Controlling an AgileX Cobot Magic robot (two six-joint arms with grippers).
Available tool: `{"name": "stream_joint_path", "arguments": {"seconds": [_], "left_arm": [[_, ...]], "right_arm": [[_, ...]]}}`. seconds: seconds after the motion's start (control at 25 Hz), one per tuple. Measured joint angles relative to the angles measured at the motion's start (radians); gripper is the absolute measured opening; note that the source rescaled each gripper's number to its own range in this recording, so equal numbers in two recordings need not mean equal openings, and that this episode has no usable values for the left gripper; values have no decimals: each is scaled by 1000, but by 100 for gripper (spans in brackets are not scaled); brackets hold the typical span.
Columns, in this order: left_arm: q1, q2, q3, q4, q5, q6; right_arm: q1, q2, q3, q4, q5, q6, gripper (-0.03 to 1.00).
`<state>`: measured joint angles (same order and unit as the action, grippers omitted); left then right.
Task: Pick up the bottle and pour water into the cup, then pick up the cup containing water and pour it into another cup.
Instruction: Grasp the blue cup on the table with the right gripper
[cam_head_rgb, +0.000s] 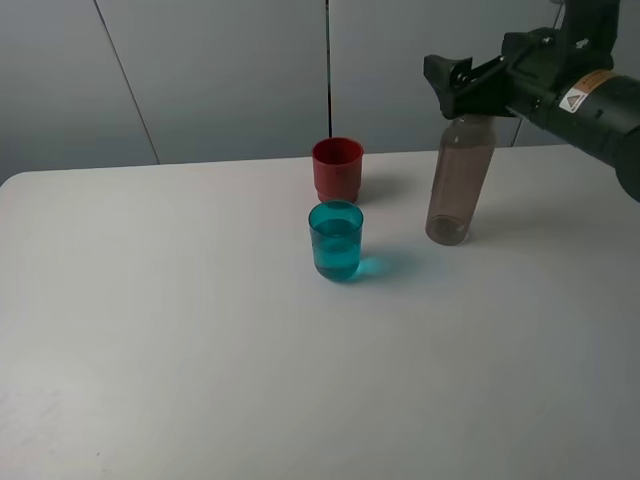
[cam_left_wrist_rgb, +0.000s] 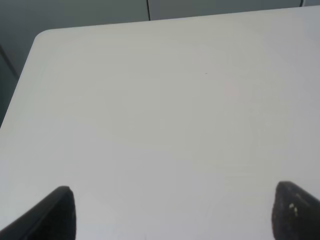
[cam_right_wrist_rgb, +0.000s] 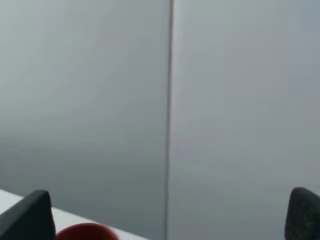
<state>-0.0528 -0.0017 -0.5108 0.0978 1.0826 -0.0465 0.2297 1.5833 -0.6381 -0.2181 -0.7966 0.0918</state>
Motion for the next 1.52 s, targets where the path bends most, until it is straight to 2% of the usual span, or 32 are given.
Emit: {"name": "stream_joint_path", "arguments": {"seconds": [0.08, 0.16, 0.32, 0.4, 0.48, 0.56, 0.8, 1.0, 1.2, 1.36, 1.52], "left_arm": [[0, 0, 0, 0, 0, 0], [0, 0, 0, 0, 0, 0], [0, 0, 0, 0, 0, 0], [0, 0, 0, 0, 0, 0], [0, 0, 0, 0, 0, 0], [0, 0, 0, 0, 0, 0], [0, 0, 0, 0, 0, 0], [0, 0, 0, 0, 0, 0], [0, 0, 0, 0, 0, 0], [0, 0, 0, 0, 0, 0], [0, 0, 0, 0, 0, 0]], "right_arm": [[0, -52, 15, -77, 52, 98, 100], [7, -96, 37, -130, 66, 190, 100], [54, -130, 122, -159, 73, 240, 100], [91, -130, 170, -102, 75, 191, 100], [128, -130, 220, 6, 75, 102, 100], [157, -130, 253, 74, 70, 43, 100], [242, -130, 313, 110, 58, -5, 100], [283, -81, 345, 159, 66, -147, 100], [287, 20, 351, 144, 37, -191, 100], [287, 129, 351, 58, -37, -200, 100], [287, 242, 349, 21, -138, -205, 100]]}}
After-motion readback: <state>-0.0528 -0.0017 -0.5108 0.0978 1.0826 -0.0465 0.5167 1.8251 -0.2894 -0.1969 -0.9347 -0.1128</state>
